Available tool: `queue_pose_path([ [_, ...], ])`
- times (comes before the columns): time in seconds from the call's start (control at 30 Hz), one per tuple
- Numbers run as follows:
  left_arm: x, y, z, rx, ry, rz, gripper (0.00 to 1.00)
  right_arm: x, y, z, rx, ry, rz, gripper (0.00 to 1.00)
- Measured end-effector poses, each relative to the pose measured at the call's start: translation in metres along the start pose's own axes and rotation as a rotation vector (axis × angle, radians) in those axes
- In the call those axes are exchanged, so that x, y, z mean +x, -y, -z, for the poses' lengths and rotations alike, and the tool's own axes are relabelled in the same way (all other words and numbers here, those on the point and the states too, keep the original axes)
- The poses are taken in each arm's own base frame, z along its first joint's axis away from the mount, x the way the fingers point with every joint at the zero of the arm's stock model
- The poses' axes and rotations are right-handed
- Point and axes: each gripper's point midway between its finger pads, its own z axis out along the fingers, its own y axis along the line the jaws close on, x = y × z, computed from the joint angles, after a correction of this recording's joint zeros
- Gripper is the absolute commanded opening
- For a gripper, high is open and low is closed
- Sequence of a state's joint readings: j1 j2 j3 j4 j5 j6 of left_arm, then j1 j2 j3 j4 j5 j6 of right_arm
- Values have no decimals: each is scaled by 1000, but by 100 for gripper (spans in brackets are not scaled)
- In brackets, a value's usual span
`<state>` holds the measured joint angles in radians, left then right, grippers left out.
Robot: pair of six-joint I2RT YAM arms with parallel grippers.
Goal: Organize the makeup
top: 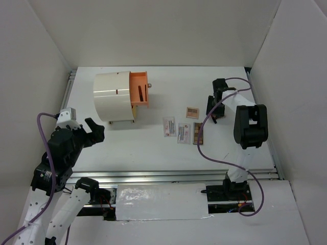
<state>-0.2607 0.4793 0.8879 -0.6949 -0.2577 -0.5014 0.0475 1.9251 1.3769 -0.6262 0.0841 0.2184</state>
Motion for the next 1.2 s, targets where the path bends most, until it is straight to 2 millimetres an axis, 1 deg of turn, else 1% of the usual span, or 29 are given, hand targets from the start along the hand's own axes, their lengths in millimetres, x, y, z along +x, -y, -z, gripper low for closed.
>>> queue_pose_path([
  [0.1,0,0,0,1,1,0,100,9,-1,-9,-4,-47,4,50],
  [0.27,-1,0,1,-2,4,0,100,9,-3,-15,-8,-66,4,50],
  [0.33,-1,-1,1,-2,7,0,99,9,-3,-16,-5,-74,5,48],
  [0.37,-1,-1,1,-3,8,0,99,9,-3,-17,-4,-76,5,42],
  [0.43,-1,-1,1,-4,8,0,99,10,-3,-18,0,-81,6,36],
  [0.47,-1,-1,1,-5,8,0,99,9,-3,-18,1,-82,4,28],
  [0.53,-1,-1,1,-7,9,0,99,8,-3,-18,4,-87,4,19],
  [0.67,-1,-1,1,-7,9,0,99,8,-6,-17,-7,-89,6,18],
  [0.73,-1,-2,1,-8,9,0,99,9,-13,-15,-35,-93,9,18],
  [0.8,-1,-2,1,-8,9,0,99,8,-26,-6,-81,-84,14,18],
  [0.87,-1,-2,1,-10,8,-1,99,3,-46,12,-147,-53,16,18],
  [0.9,-1,-2,1,-11,8,-1,99,-1,-59,26,-191,-27,20,18],
  [0.97,-1,-2,0,-12,8,0,99,-13,-94,65,-312,52,26,18],
  [1.03,-1,-2,0,-14,8,0,99,-27,-135,116,-463,162,37,19],
  [1.1,-1,-3,-1,-20,7,0,99,-37,-183,178,-650,275,47,19],
  [1.17,-1,-4,-2,-25,4,-1,99,-41,-228,240,-844,350,53,19],
  [1.2,0,-4,-2,-27,2,-1,99,-40,-249,266,-934,372,60,19],
])
